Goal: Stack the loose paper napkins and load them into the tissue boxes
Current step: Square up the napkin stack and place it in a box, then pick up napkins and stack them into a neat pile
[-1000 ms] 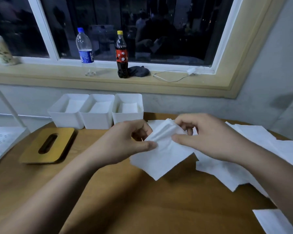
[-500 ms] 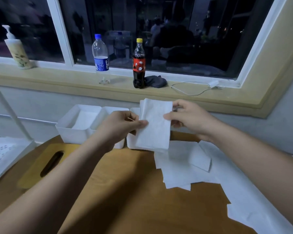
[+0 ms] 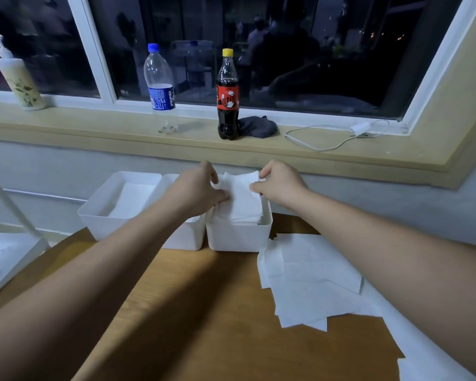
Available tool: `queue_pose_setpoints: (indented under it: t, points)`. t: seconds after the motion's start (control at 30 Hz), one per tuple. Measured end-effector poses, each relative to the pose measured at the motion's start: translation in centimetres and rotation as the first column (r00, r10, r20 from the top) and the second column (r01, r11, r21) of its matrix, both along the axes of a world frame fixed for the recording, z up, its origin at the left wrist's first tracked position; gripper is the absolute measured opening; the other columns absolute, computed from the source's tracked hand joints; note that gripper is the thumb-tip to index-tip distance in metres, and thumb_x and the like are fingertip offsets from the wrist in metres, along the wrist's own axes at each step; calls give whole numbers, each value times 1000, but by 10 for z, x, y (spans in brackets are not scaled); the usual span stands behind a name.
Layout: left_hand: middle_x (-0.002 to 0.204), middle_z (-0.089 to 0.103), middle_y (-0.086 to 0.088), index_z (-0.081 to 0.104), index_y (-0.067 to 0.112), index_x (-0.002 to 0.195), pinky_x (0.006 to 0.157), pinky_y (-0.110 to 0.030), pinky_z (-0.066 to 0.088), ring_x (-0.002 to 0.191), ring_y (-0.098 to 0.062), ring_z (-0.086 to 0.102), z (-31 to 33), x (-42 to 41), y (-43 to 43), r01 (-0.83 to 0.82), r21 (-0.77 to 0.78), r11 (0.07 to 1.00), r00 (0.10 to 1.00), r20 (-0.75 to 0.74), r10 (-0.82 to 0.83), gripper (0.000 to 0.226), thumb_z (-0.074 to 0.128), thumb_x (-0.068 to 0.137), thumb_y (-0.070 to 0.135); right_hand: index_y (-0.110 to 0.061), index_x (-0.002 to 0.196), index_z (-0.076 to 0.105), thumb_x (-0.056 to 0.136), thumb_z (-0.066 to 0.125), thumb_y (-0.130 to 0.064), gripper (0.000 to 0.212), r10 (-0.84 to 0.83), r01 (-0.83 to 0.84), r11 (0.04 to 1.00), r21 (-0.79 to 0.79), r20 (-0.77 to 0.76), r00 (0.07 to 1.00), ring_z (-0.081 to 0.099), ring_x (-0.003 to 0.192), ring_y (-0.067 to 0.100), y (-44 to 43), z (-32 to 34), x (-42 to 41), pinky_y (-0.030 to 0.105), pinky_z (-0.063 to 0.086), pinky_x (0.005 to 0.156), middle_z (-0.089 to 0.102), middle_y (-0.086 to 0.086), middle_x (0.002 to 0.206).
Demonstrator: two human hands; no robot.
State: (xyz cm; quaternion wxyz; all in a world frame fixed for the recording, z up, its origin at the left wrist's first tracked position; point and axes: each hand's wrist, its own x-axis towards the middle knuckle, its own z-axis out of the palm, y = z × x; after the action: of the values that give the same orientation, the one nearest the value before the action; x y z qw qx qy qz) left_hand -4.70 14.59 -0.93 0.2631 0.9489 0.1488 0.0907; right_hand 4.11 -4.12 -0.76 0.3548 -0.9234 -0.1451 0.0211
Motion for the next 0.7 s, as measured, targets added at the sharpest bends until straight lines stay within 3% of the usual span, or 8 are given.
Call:
queue_pose_setpoints:
  t: [0.13, 0.3, 0.43, 0.53, 0.6, 0.7]
  points:
    - [97, 67, 0, 58, 21, 115, 71, -40, 55, 88, -21, 63, -5, 10, -2, 42, 94, 995, 999, -9, -41, 42, 84, 90, 42, -12, 110, 66, 91, 78, -28, 28, 26, -13, 991, -131, 102, 994, 66, 97, 29, 6, -6, 4, 44, 60, 85, 61, -2, 96]
    - [86, 51, 3, 53, 22, 117, 56, -33, 38, 77, -20, 54, -3, 15, -6, 77, 296, 952, 995, -88, -53, 49, 84, 87, 46, -15, 99, 65, 85, 80, -31, 25, 87, -26, 952, -304, 188, 978, 68, 87, 30, 13, -14, 3, 41, 60, 74, 69, 4, 94]
    - [98, 58, -1, 56, 21, 111, 65, -36, 49, 82, -24, 58, -6, 20, -4, 98, 388, 917, 992, -116, -57, 54, 90, 81, 49, -20, 118, 57, 87, 81, -35, 42, 158, -39, 903, -428, 248, 956, 65, 91, 30, 13, -17, 0, 39, 57, 72, 67, 4, 102]
    - [118, 61, 0, 64, 25, 117, 78, -38, 50, 103, -26, 60, -8, 24, 2, 191, 397, 897, 981, -101, -165, 50, 89, 82, 49, -23, 130, 55, 87, 79, -42, 52, 248, -68, 889, -453, 353, 902, 61, 110, 30, 10, -21, -2, 42, 47, 91, 66, 4, 119]
    - [130, 62, 5, 65, 33, 131, 92, -42, 42, 124, -26, 53, -8, 25, 5, 249, 453, 856, 968, -141, -207, 52, 81, 87, 57, -29, 136, 61, 90, 73, -49, 52, 319, -126, 865, -486, 338, 886, 52, 126, 26, 7, -23, -1, 44, 36, 104, 64, -1, 131]
    - [122, 66, 11, 63, 43, 137, 93, -45, 28, 133, -24, 43, -10, 26, 4, 282, 500, 819, 948, -275, -158, 54, 69, 91, 68, -36, 131, 69, 93, 64, -53, 42, 406, -227, 801, -553, 226, 885, 48, 132, 22, 4, -26, 0, 41, 29, 108, 68, -3, 126]
